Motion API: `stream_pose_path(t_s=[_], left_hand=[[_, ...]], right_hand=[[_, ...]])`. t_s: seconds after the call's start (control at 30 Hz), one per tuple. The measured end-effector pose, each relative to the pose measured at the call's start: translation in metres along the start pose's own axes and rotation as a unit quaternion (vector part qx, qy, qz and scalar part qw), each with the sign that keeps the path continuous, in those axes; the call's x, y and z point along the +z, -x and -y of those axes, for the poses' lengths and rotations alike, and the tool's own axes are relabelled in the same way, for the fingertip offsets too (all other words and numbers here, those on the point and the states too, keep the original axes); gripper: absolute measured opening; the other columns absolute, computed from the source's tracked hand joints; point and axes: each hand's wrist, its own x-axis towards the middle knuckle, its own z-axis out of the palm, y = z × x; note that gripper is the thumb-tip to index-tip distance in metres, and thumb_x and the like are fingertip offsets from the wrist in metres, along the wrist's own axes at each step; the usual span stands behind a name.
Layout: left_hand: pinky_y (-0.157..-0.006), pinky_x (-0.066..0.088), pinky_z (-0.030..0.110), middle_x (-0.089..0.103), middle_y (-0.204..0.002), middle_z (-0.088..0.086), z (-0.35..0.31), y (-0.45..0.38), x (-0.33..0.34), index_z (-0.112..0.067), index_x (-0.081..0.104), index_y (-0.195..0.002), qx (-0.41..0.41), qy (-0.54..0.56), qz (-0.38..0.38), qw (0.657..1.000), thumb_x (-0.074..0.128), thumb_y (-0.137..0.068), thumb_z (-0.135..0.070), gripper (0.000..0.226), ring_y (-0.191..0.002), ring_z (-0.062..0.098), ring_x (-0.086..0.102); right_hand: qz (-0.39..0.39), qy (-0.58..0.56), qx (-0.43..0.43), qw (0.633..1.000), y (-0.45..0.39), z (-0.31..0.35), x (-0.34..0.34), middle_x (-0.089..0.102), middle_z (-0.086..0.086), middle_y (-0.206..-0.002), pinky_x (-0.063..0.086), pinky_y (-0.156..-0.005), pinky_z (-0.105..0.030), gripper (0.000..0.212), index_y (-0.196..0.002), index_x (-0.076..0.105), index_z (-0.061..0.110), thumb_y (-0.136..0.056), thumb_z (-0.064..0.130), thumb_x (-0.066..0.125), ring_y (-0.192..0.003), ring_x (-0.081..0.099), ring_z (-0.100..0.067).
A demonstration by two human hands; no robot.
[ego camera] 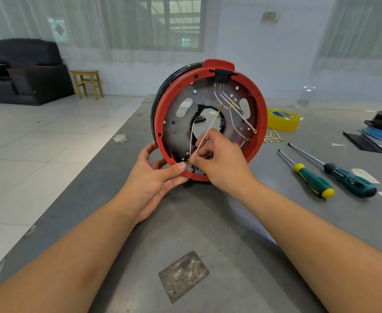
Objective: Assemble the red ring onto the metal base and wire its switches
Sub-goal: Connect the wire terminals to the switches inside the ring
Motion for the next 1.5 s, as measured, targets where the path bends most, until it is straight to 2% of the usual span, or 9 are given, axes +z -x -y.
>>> stream_pose_path(t_s=[0.2,0.4,0.57,0.7,0.87,0.97,1.2,1.33,1.5], left_hand=[[-0.084,0.064,0.052,0.066,-0.132,0.027,-0.001,0.001,0.0,-0.028,0.042,-0.149,-0.003,0.0,0.0,1.0,0.083,-0.068,0.008,0.097,-0.106,0.041,0.075],[-0.082,0.065,0.048,0.069,-0.128,0.026,-0.005,0.001,0.002,-0.026,0.044,-0.144,0.0,0.017,-0.024,1.0,0.083,-0.066,0.006,0.093,-0.106,0.038,0.076],[-0.089,0.063,0.052,0.073,-0.121,0.026,-0.006,-0.003,-0.002,-0.019,0.038,-0.147,0.005,0.056,-0.068,0.996,0.074,-0.083,0.013,0.08,-0.105,0.038,0.076],[-0.087,0.064,0.049,0.08,-0.106,0.017,-0.008,-0.005,-0.003,-0.019,0.037,-0.149,-0.001,0.064,-0.093,0.994,0.073,-0.088,0.012,0.076,-0.1,0.033,0.078],[-0.08,0.066,0.045,0.079,-0.109,0.017,-0.011,-0.004,-0.003,-0.014,0.042,-0.15,-0.02,0.067,-0.109,0.992,0.076,-0.086,0.008,0.075,-0.098,0.032,0.079],[-0.074,0.066,0.04,0.079,-0.111,0.018,-0.012,-0.003,0.0,-0.011,0.043,-0.151,-0.029,0.053,-0.103,0.993,0.077,-0.087,0.005,0.074,-0.097,0.031,0.079],[-0.08,0.066,0.038,0.079,-0.115,0.011,-0.013,-0.001,0.004,-0.009,0.059,-0.14,-0.039,0.0,-0.077,0.996,0.077,-0.092,-0.012,0.051,-0.099,0.034,0.079],[-0.08,0.066,0.042,0.061,-0.131,0.022,-0.014,0.002,0.012,-0.034,0.05,-0.15,-0.068,-0.009,-0.071,0.995,0.087,-0.08,-0.028,0.079,-0.098,0.035,0.079],[-0.07,0.064,0.04,0.077,-0.1,0.03,-0.013,0.006,0.015,-0.04,0.039,-0.148,-0.094,-0.017,-0.033,0.995,0.079,-0.093,-0.029,0.069,-0.095,0.044,0.077]], right_hand=[[0.007,-0.015,-0.003,1.0,0.0,-0.003,0.004,0.071,0.012,-0.079,0.044,-0.063,-0.003,0.028,-0.092,0.05,0.027,-0.089,0.019,0.077,-0.079,0.064,0.006],[-0.034,-0.017,-0.025,0.999,0.007,-0.009,0.006,0.067,0.016,-0.093,0.046,-0.078,-0.009,0.043,-0.131,0.054,0.023,-0.092,0.022,0.071,-0.094,0.062,0.001],[-0.155,0.091,-0.122,0.976,0.009,-0.022,0.001,0.05,0.009,-0.1,0.042,-0.086,-0.03,0.027,-0.11,0.057,0.018,-0.087,0.018,0.071,-0.096,0.047,-0.013],[-0.241,0.023,-0.012,0.97,0.007,-0.032,-0.001,0.041,0.005,-0.109,0.046,-0.092,-0.044,0.037,-0.108,0.043,0.021,-0.086,0.026,0.072,-0.1,0.046,-0.018],[-0.108,-0.107,0.152,0.977,0.006,-0.046,0.001,0.037,0.003,-0.15,0.045,-0.1,-0.034,0.083,-0.152,0.025,0.024,-0.089,0.056,0.068,-0.115,0.058,-0.015],[-0.045,-0.233,0.214,0.947,0.001,-0.05,-0.001,0.057,0.001,-0.143,0.051,-0.105,-0.044,0.096,-0.158,0.02,0.027,-0.082,0.061,0.067,-0.116,0.066,-0.019],[-0.025,-0.419,0.219,0.881,-0.005,-0.06,-0.006,0.078,-0.002,-0.104,0.06,-0.08,-0.028,0.047,-0.13,0.061,0.01,-0.088,0.027,0.075,-0.099,0.074,-0.02],[-0.031,-0.442,0.199,0.874,-0.005,-0.059,-0.007,0.077,0.0,-0.11,0.06,-0.088,-0.031,0.034,-0.125,0.064,0.01,-0.094,0.024,0.071,-0.103,0.074,-0.018],[-0.024,-0.438,0.178,0.881,-0.003,-0.054,-0.005,0.078,0.0,-0.109,0.059,-0.091,-0.03,0.039,-0.131,0.061,0.011,-0.096,0.023,0.07,-0.104,0.074,-0.019]])
